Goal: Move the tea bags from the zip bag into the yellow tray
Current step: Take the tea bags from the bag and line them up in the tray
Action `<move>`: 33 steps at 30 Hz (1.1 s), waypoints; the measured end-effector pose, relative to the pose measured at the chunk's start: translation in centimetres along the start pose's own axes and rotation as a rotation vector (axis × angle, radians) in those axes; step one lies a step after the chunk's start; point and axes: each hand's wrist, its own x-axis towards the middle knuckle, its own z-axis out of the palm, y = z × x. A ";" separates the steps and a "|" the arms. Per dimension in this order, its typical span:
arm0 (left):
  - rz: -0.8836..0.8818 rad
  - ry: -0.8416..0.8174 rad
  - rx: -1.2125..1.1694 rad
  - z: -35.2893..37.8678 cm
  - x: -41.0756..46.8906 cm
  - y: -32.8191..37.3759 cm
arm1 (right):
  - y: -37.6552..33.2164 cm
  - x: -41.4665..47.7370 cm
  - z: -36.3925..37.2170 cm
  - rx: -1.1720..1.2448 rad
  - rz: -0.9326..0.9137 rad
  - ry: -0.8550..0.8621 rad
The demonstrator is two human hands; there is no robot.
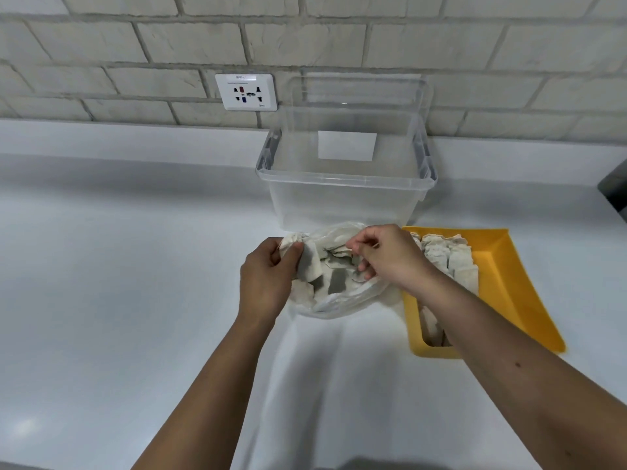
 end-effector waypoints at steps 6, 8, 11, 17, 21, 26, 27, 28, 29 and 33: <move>0.008 -0.089 0.006 -1.2 1.0 -0.5 | 0.8 1.1 3.1 -0.720 -0.039 -0.258; 0.003 -0.122 -0.008 -1.4 1.1 -0.7 | 0.9 1.5 3.8 -0.774 -0.054 -0.213; -0.014 -0.154 -0.028 -1.7 1.3 -1.1 | 1.3 1.8 4.4 -0.777 -0.019 -0.198; -0.027 -0.185 -0.068 -2.6 1.5 -1.7 | 1.3 1.5 4.3 -0.627 0.036 -0.220; -0.010 -0.179 -0.073 -2.9 0.9 -1.0 | 0.3 0.5 3.2 -0.213 0.084 -0.141; -0.012 -0.095 -0.133 -2.1 -0.9 -0.4 | -0.5 -1.4 0.3 0.029 0.025 -0.129; -0.014 -0.099 -0.136 -1.7 -1.6 -0.5 | -0.3 -2.0 -0.3 0.027 0.013 -0.140; -0.013 -0.104 -0.139 -1.2 -2.5 -0.4 | -0.1 -2.6 -1.1 0.018 0.002 -0.144; -0.010 -0.108 -0.141 -0.7 -3.2 -0.2 | 0.0 -3.0 -1.9 0.022 -0.004 -0.146; 0.020 -0.133 -0.149 1.9 -5.4 1.0 | 0.8 -5.0 -6.1 0.177 0.026 -0.163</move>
